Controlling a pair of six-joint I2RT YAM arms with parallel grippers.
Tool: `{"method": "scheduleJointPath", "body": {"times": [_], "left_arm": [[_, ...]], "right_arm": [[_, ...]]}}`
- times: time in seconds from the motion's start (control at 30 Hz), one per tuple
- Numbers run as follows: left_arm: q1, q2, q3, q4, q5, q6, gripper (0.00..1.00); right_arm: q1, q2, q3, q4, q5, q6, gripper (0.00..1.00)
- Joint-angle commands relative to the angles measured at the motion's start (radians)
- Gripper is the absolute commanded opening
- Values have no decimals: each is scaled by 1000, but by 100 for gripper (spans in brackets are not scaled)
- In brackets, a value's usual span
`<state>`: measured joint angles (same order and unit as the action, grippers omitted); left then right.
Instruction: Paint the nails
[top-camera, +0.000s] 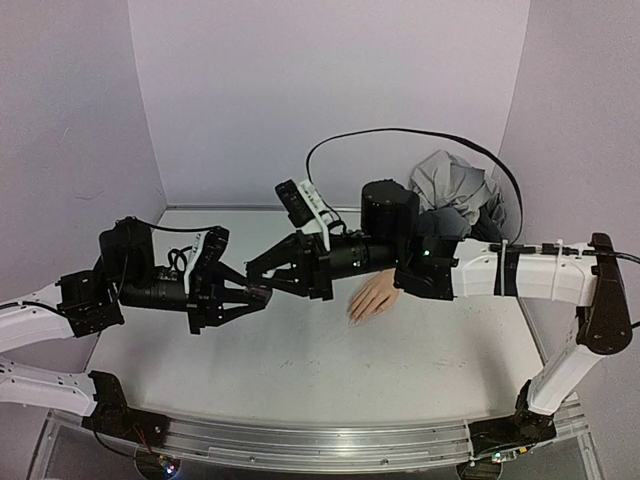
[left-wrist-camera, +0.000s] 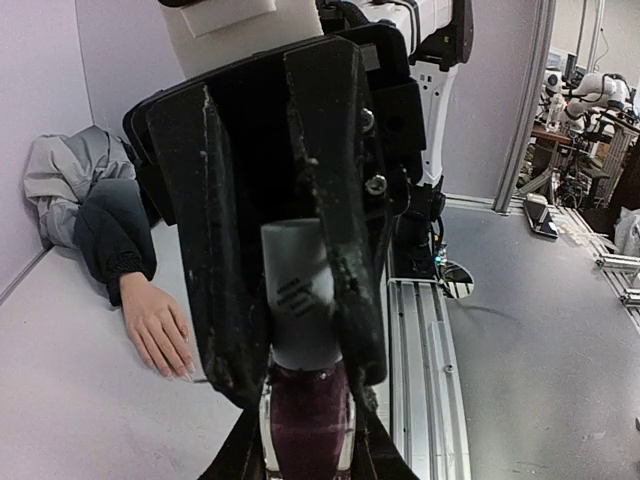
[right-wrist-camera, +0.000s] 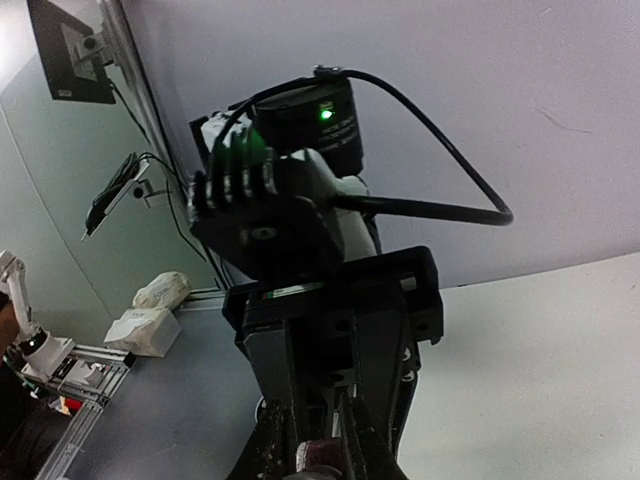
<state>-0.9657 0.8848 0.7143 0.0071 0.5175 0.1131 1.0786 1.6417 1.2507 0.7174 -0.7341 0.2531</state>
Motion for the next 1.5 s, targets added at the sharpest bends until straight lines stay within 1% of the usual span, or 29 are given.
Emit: {"method": "scheduleJointPath", "body": {"times": [0.0, 0.03, 0.07, 0.13, 0.17, 0.23, 0.27, 0.33, 0.37, 0.53, 0.57, 0.67, 0.73, 0.9, 1.07, 1.13, 1.47], "left_arm": [[-16, -1, 45, 108, 47, 5, 0], [-16, -12, 38, 108, -7, 13, 0], [-16, -20, 33, 107, -91, 17, 0], [-16, -27, 30, 105, -271, 31, 0], [-16, -29, 30, 104, -369, 40, 0], [-16, -42, 25, 99, -498, 81, 0], [-17, -48, 22, 100, -528, 93, 0], [-16, -51, 23, 94, -621, 98, 0], [-16, -49, 24, 90, -646, 101, 0], [-16, -29, 34, 77, -723, 107, 0], [-16, -23, 36, 73, -727, 109, 0], [-16, -13, 42, 64, -723, 114, 0], [-16, -11, 45, 60, -722, 117, 0], [-17, -4, 46, 55, -718, 122, 0], [-16, 3, 49, 51, -709, 117, 0], [-16, 4, 49, 50, -705, 117, 0], [-16, 10, 52, 47, -696, 113, 0]], "right_arm": [[39, -40, -26, 104, 76, 24, 9], [39, -59, -25, 88, 168, 57, 25], [37, -76, -13, 46, 291, 90, 42], [37, -100, 15, -50, 516, 171, 73], [37, -106, 21, -81, 584, 203, 82], [37, -111, 31, -128, 639, 244, 95], [37, -109, 36, -149, 664, 266, 98], [37, -104, 44, -181, 719, 312, 98], [38, -100, 47, -185, 724, 326, 98], [37, -55, 98, -182, 727, 385, 98], [37, -47, 107, -178, 731, 396, 97], [37, -31, 107, -118, 717, 417, 86], [39, -13, 116, -92, 709, 426, 81], [39, 42, 167, -75, 694, 429, 63], [38, 75, 197, -56, 689, 432, 51], [39, 82, 197, -41, 692, 442, 49], [37, 134, 227, -10, 676, 455, 29]]}}
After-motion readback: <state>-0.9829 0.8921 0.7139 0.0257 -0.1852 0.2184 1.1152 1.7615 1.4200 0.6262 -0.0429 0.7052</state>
